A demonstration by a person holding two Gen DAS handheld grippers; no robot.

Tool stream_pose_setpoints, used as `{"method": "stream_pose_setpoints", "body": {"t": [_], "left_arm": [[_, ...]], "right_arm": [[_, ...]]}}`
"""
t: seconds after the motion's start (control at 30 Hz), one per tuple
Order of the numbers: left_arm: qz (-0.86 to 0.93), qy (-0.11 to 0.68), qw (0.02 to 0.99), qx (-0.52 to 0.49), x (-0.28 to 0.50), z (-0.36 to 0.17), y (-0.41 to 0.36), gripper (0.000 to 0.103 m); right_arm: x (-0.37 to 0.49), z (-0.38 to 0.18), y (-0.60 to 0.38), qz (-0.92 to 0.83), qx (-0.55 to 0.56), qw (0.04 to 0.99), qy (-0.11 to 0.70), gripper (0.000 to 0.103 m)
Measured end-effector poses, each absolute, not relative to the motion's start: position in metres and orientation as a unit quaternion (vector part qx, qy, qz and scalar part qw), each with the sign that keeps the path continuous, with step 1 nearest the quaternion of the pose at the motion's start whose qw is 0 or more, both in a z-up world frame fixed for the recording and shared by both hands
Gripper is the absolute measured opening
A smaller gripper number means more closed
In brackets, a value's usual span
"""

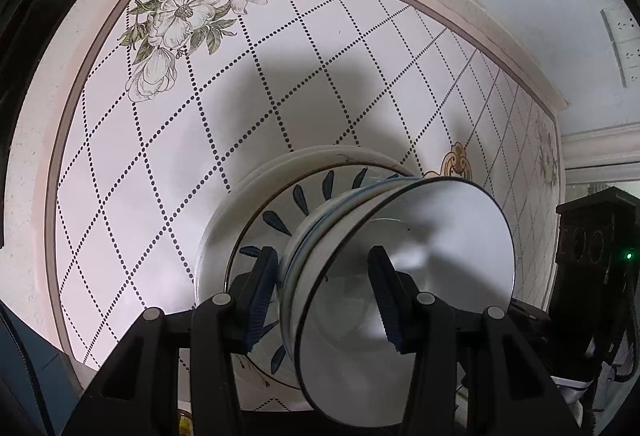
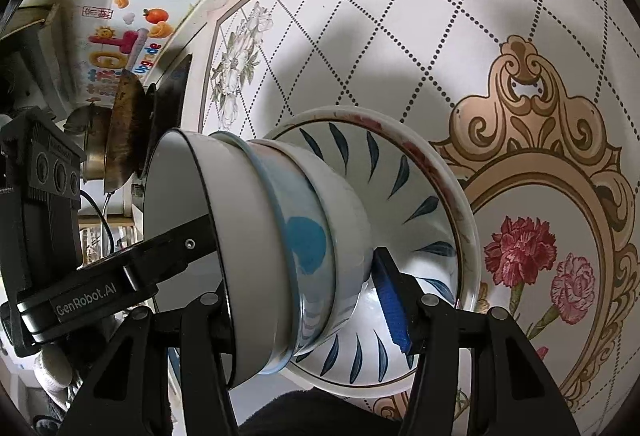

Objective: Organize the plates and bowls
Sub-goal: 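Carry the bowl stack over the blue-striped plate stack, then lower the bowl stack onto the plates and open both tools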

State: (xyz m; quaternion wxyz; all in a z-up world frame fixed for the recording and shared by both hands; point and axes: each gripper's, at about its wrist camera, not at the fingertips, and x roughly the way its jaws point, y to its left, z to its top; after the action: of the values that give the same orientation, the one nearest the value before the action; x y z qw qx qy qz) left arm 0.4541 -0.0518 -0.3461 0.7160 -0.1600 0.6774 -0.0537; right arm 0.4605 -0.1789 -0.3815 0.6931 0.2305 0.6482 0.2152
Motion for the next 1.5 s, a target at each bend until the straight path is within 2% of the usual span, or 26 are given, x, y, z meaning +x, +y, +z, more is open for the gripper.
{"method": "stream_pose_setpoints", "body": {"t": [0.37,0.53,0.83,0.9,0.97,1.0,1.03,1.5], "left_arm": [[-0.054,0.673,0.72,-0.161,0.454,-0.347,-0.05,0.043],[-0.041,0.667,0.732,-0.133,0.447,-0.339,-0.05,0.043],[-0.017,0.624,0.778,-0.07,0.425,-0.299,-0.041,0.045],[-0.021,0.613,0.787,-0.062,0.42,-0.289,-0.038,0.057],[-0.025,0.601,0.797,-0.055,0.415,-0.28,-0.036,0.089],[-0.025,0.594,0.803,-0.049,0.412,-0.275,-0.035,0.093],[-0.024,0.585,0.81,-0.041,0.409,-0.27,-0.035,0.093],[-0.01,0.495,0.868,-0.029,0.333,-0.2,-0.034,0.094]], "right_arm": [[0.462,-0.384,-0.179,0.21,0.238,0.693,0.647,0.056],[0.462,-0.373,-0.18,0.188,0.208,0.714,0.642,0.056],[0.44,-0.338,-0.178,0.155,0.147,0.754,0.622,0.057],[0.431,-0.325,-0.175,0.146,0.129,0.768,0.61,0.059],[0.422,-0.311,-0.173,0.132,0.113,0.784,0.596,0.074],[0.415,-0.302,-0.173,0.124,0.107,0.794,0.585,0.089],[0.411,-0.296,-0.173,0.118,0.104,0.801,0.578,0.095],[0.319,-0.2,-0.173,0.04,0.047,0.886,0.459,0.098]]}}
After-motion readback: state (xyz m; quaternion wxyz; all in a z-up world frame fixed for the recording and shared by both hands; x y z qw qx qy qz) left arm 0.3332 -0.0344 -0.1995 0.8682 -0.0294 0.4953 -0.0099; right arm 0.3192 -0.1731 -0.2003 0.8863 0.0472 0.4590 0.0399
